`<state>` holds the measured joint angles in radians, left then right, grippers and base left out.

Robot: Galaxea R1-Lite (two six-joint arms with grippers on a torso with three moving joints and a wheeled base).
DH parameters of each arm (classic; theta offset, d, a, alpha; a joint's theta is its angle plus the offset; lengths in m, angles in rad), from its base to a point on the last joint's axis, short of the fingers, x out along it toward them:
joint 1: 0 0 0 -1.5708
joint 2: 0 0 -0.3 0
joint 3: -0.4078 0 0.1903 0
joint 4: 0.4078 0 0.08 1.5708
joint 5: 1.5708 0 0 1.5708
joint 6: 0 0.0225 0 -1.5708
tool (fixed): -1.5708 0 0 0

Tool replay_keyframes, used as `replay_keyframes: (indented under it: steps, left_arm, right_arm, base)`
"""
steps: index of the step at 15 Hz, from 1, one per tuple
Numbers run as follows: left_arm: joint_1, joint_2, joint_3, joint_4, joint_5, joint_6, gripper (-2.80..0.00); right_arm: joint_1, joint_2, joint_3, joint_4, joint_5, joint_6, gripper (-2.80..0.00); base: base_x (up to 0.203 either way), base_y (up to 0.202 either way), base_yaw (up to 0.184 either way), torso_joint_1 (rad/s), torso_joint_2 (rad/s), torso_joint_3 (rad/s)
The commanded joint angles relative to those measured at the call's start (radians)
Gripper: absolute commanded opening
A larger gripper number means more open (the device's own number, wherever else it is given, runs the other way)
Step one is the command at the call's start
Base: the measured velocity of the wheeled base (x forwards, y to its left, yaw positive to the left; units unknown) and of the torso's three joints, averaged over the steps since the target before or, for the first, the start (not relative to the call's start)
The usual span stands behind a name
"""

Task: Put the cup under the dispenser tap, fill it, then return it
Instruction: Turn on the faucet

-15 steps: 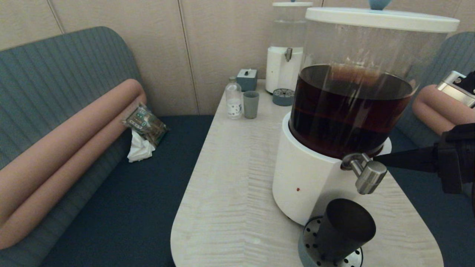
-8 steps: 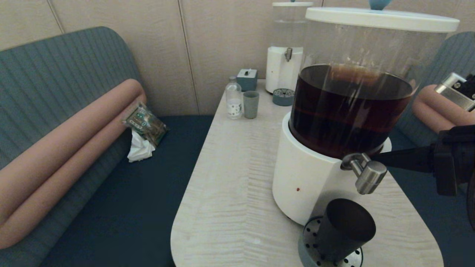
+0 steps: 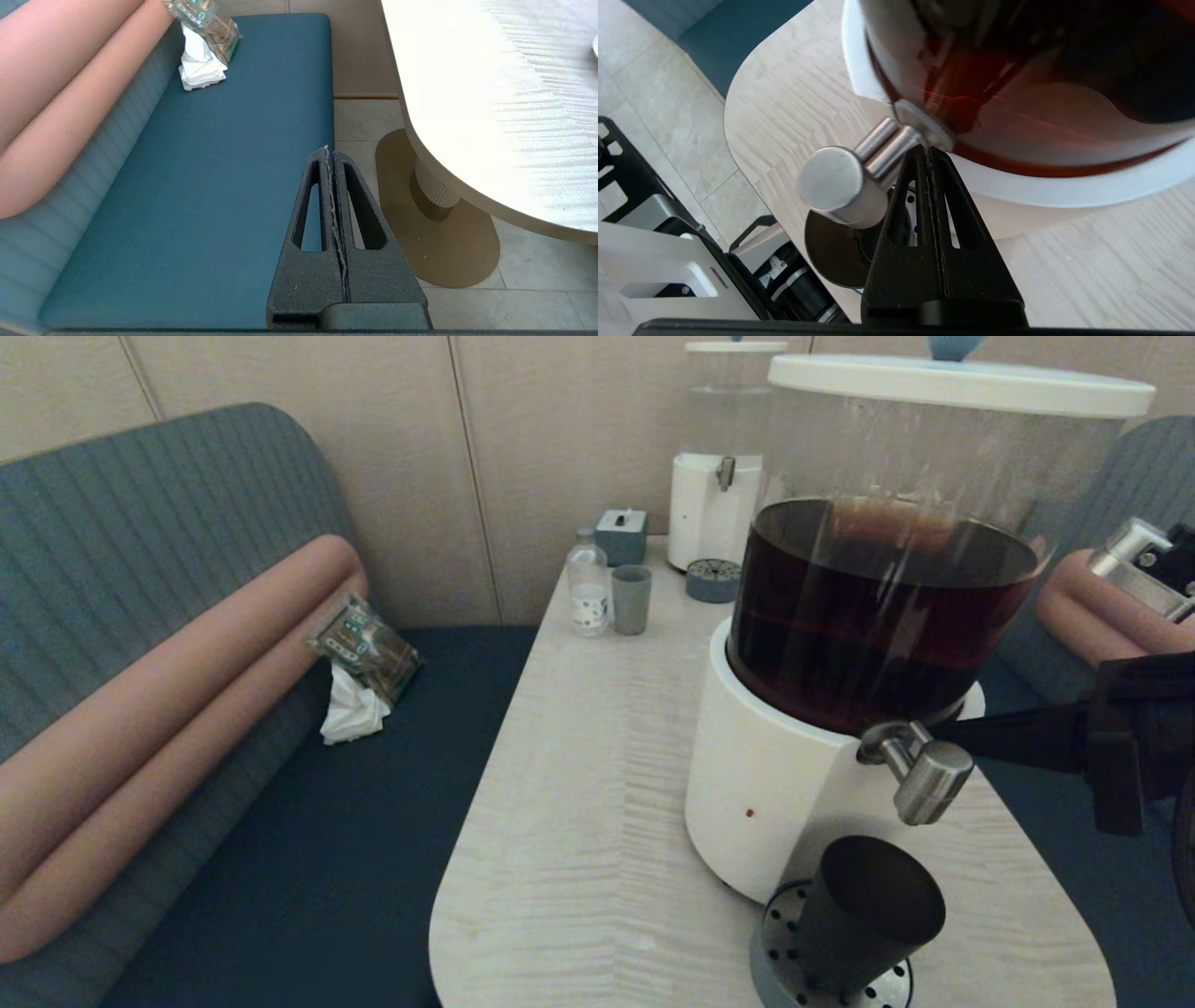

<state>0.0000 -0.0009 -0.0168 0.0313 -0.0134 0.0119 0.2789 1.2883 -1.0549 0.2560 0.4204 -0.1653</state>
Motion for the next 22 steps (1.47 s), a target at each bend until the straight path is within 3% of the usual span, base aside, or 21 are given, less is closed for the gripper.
replay_keyframes:
  steps: [1,22]
  left_arm:
    - [0.000,0.001,0.000,0.001,0.000,0.000,-2.80]
    - [0.000,0.001,0.000,-0.001,0.000,0.000,-2.80]
  right_arm:
    - [0.011,0.003,0.001,-0.003,0.003,-0.002,-2.80]
    - [0.069,0.039,0.015,-0.090,0.004,-0.085,-2.80]
  base:
    - [0.000,0.000,0.000,0.000,0.00,0.000]
    - [0.000,0.000,0.000,0.000,0.00,0.000]
